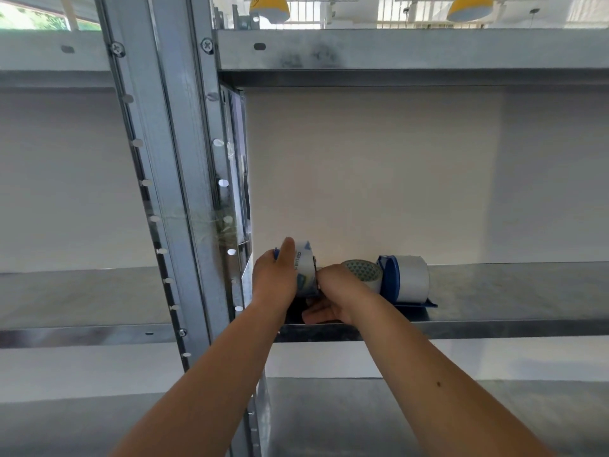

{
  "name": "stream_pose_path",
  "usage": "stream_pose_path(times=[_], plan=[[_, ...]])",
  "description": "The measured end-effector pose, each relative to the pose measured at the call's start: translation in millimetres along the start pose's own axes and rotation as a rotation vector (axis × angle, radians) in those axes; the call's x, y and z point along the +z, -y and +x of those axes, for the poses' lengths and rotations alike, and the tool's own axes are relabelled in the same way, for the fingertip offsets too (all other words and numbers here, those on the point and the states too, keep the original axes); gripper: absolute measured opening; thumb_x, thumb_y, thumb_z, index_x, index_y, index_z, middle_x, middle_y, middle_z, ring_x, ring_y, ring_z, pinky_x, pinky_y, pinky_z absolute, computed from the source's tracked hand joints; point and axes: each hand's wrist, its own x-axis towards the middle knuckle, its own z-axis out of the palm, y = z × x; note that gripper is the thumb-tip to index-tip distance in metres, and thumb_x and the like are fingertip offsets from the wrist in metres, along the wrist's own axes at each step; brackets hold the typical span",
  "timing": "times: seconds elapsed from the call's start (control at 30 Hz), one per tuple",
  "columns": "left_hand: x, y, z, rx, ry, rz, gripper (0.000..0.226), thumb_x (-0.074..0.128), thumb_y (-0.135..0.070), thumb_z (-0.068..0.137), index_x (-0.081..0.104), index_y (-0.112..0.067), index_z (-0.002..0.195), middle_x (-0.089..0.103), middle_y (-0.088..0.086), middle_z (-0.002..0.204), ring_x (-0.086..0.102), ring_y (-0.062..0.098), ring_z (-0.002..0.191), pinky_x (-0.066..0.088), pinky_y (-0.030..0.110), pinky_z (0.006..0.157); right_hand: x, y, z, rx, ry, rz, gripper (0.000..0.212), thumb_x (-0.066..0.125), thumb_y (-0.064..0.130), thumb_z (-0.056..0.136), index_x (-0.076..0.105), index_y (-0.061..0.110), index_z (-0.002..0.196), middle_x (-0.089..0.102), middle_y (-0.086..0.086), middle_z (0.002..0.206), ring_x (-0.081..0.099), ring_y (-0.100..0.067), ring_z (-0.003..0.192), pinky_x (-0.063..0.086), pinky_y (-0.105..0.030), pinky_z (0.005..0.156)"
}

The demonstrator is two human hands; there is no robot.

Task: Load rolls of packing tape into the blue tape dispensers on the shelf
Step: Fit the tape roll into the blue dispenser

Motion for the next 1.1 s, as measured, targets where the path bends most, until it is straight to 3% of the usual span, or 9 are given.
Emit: stream_pose_path(times=[0.07,0.13,0.27,0.47,0.63,0.77,0.87,0.97,1.1], plan=[[-2,1,-4,0.053,0.015,0.034,0.043,0.045,-0.05,0.101,0.053,-0.013,0.081,0.053,0.013,0.077,0.05,0.022,0.07,0.039,0.036,0.063,0,-1,-5,0.018,-0.048,-0.149,0.03,0.045,0.015,0.103,0.058,0.0,0.126,0.065,-0.022,0.091,0.067,-0.034,0.061,0.06,-0.036,0.046],[-3,8,-5,0.082,0.024,0.07,0.045,0.041,-0.045,0.105,0.048,-0.014,0.074,0.049,0.012,0.073,0.047,0.023,0.069,0.037,0.037,0.063,-5,-4,-10,-0.039,-0.113,-0.31,0.026,0.045,0.015,0.103,0.061,0.004,0.119,0.065,-0.02,0.078,0.062,-0.029,0.05,0.051,-0.027,0.04],[0,14,-10,0.117,0.034,0.092,0.051,0.035,-0.048,0.107,0.051,-0.015,0.07,0.054,0.009,0.07,0.052,0.023,0.066,0.041,0.037,0.065,-10,-12,-20,-0.249,-0.143,-0.359,0.026,0.043,0.023,0.105,0.066,0.012,0.107,0.062,-0.013,0.078,0.063,-0.026,0.061,0.052,-0.028,0.043],[0,12,-16,0.105,0.051,0.088,0.06,0.026,-0.056,0.108,0.053,-0.017,0.072,0.052,0.003,0.065,0.049,0.017,0.058,0.036,0.031,0.057,-1,-14,-20,-0.285,-0.152,-0.39,0.029,0.04,0.025,0.105,0.066,0.012,0.111,0.062,-0.008,0.085,0.065,-0.028,0.076,0.058,-0.033,0.05],[-2,13,-14,0.064,0.06,0.116,0.037,0.049,-0.058,0.1,0.06,-0.027,0.085,0.068,0.002,0.093,0.062,0.013,0.079,0.048,0.03,0.07,1,-12,-26,-0.287,-0.152,-0.411,0.026,0.041,0.027,0.107,0.065,0.017,0.103,0.061,-0.008,0.085,0.067,-0.028,0.081,0.058,-0.032,0.049],[-3,11,-19,0.061,0.047,0.101,0.048,0.051,-0.056,0.1,0.066,-0.01,0.094,0.065,0.007,0.083,0.056,0.015,0.066,0.045,0.029,0.061,-3,-11,-34,-0.307,-0.165,-0.347,0.03,0.038,0.03,0.109,0.065,0.015,0.107,0.064,-0.012,0.092,0.07,-0.028,0.077,0.063,-0.036,0.051],[-3,15,-22,0.086,0.011,0.084,0.052,0.053,-0.059,0.098,0.063,-0.009,0.09,0.064,0.011,0.077,0.057,0.016,0.062,0.046,0.028,0.056,-5,-12,-40,-0.325,-0.167,-0.316,0.027,0.037,0.031,0.11,0.061,0.019,0.111,0.066,-0.015,0.105,0.075,-0.036,0.087,0.067,-0.046,0.062],[-2,22,-24,0.124,-0.022,0.061,0.047,0.057,-0.064,0.093,0.063,-0.018,0.102,0.071,0.011,0.096,0.069,0.019,0.079,0.06,0.037,0.071,-8,-14,-46,-0.349,-0.176,-0.346,0.024,0.038,0.032,0.11,0.06,0.021,0.108,0.067,-0.015,0.104,0.076,-0.038,0.088,0.067,-0.049,0.068],[-3,25,-27,0.084,-0.04,0.008,0.044,0.063,-0.062,0.091,0.048,-0.03,0.117,0.064,-0.001,0.114,0.067,0.015,0.095,0.061,0.038,0.082,-10,-17,-49,-0.357,-0.192,-0.375,0.027,0.039,0.033,0.11,0.062,0.02,0.107,0.068,-0.016,0.103,0.075,-0.034,0.082,0.067,-0.047,0.068]])
